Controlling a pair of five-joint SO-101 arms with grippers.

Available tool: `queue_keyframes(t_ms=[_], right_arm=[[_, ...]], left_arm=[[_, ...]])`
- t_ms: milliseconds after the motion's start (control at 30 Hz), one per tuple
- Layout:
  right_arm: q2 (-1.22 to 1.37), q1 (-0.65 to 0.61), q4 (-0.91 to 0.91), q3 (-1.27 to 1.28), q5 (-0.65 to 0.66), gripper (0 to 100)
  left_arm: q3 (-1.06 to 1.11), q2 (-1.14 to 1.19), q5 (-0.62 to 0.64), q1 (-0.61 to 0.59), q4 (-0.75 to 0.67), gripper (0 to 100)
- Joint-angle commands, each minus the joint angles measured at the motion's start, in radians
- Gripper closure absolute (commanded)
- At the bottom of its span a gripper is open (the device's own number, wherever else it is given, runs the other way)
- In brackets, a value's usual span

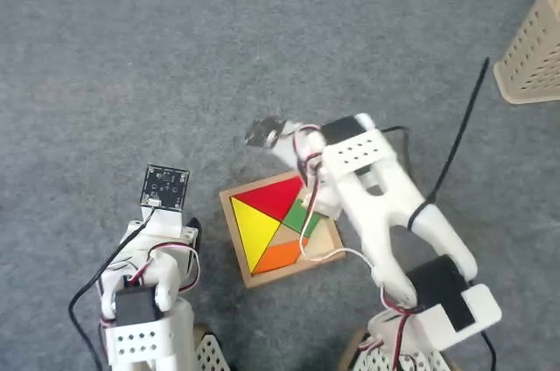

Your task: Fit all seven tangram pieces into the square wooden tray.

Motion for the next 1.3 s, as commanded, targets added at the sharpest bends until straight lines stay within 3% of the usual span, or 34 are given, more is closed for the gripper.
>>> queue_keyframes(t_ms=[0, 333, 567, 767, 1267], right_arm=[[-0.024, -0.059, 0.012, 0.028, 0.138, 84.4], [-0.021, -0.154, -0.012, 0.083, 0.359, 84.3], [-0.015, -0.148, -0.022, 0.086, 0.651, 84.2], [-0.013, -0.151, 0.065, 0.086, 0.807, 84.0], [-0.013, -0.153, 0.087, 0.086, 0.812, 77.9]], left_arm=[[-0.012, -0.006, -0.005, 0.000, 0.005, 83], [-0.012, -0.006, -0.005, 0.000, 0.005, 83], [-0.012, -0.006, -0.005, 0.000, 0.005, 83], [-0.012, -0.006, -0.005, 0.000, 0.005, 83], [-0.012, -0.006, -0.005, 0.000, 0.005, 83]])
